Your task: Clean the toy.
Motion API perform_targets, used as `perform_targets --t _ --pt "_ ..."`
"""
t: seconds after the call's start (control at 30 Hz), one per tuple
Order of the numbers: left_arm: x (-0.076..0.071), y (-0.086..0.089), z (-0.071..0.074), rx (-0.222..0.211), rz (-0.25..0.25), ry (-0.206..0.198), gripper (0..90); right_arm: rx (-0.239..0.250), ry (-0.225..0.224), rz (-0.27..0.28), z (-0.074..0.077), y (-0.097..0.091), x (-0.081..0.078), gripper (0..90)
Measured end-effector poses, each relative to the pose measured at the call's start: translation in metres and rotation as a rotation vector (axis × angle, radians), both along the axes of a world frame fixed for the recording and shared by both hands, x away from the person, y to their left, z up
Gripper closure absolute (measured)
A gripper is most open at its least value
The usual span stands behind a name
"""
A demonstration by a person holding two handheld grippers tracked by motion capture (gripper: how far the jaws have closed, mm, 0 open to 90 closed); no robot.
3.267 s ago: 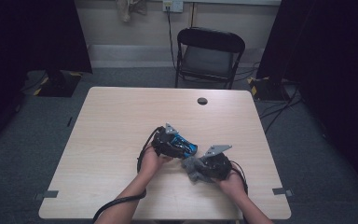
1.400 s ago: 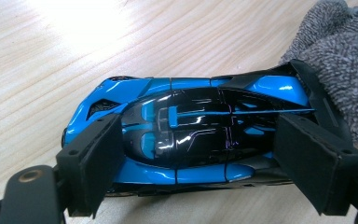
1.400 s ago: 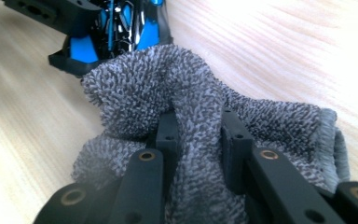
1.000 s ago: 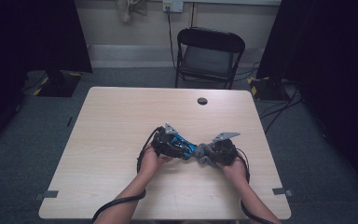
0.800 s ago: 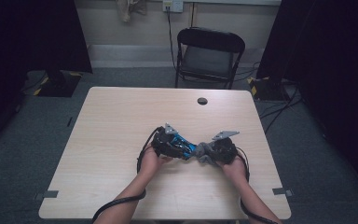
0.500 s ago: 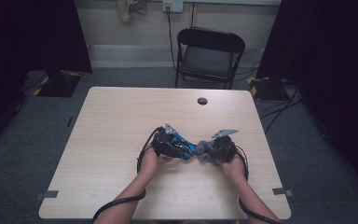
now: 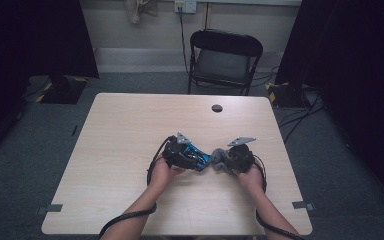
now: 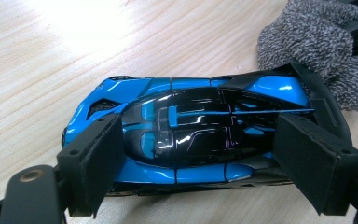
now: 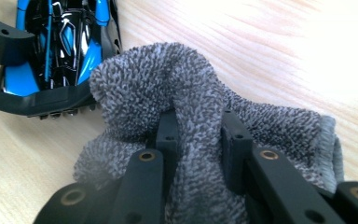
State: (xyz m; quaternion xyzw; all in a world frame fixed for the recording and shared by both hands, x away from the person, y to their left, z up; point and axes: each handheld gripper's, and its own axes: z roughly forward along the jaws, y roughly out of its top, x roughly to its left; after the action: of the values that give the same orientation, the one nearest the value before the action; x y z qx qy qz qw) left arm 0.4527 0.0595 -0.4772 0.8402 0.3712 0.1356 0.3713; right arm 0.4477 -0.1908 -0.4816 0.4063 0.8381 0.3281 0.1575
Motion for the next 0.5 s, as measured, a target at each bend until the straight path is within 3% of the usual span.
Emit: perform_targets --t 0.5 --pt "0.0 -0.001 0.0 -0.001 0.002 0.005 16.7 0.017 -0.008 -0.012 0.005 -0.011 -0.002 73.8"
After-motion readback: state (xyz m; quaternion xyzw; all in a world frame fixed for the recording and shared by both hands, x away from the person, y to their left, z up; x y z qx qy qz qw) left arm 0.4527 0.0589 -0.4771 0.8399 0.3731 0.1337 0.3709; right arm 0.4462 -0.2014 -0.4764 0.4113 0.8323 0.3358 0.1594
